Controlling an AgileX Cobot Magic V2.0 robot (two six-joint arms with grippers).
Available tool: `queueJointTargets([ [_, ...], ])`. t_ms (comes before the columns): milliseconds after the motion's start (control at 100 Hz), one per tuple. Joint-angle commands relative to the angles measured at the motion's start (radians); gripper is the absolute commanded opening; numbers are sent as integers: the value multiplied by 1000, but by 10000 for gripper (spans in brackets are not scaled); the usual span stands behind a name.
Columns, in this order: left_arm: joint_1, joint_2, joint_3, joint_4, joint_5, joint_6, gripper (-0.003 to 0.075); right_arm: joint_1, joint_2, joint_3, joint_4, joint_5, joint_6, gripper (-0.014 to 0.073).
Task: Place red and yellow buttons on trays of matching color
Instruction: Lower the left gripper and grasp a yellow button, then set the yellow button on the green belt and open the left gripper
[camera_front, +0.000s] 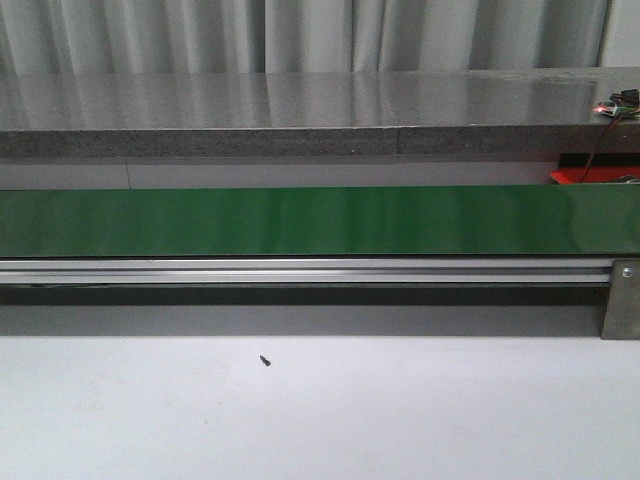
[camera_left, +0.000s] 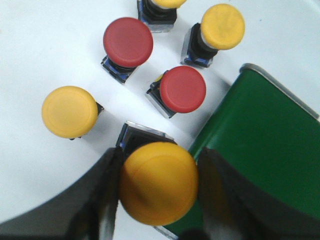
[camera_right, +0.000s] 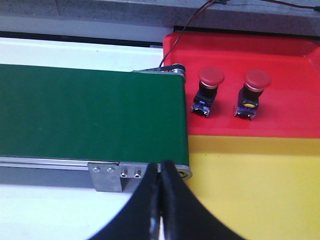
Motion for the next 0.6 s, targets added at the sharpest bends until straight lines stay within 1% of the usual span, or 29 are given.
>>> queueJointTargets([
  [0, 2, -81, -31, -20, 1, 10, 135, 2, -2, -26, 0, -78, -10, -59],
  [80, -9, -97, -31, -20, 24, 23, 135, 2, -2, -26, 0, -78, -10, -59],
  [200, -58, -101, -29, -22, 32, 25, 135, 2, -2, -26, 0, -78, -10, -59],
  [410, -159, -94, -29, -27, -6, 25, 135, 2, -2, -26, 0, -78, -10, -59],
  [590, -202, -39, -29, -31, -11, 25, 136, 2, -2, -26, 0, -78, -10, -59],
])
